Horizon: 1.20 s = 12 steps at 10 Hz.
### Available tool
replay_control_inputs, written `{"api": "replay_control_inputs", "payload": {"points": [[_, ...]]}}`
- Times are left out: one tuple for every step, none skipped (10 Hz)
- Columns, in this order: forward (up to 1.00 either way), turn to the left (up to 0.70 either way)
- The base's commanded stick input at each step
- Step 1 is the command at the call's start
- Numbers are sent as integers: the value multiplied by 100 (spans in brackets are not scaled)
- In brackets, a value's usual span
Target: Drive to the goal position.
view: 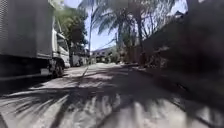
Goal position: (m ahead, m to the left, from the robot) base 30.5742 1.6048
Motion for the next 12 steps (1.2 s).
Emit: {"api": "replay_control_inputs", "payload": {"points": [[100, 1], [100, 1], [100, 1], [100, 1], [100, 1], [100, 1], [100, 1], [100, 1], [100, 1], [100, 1], [100, 1], [100, 1]]}}
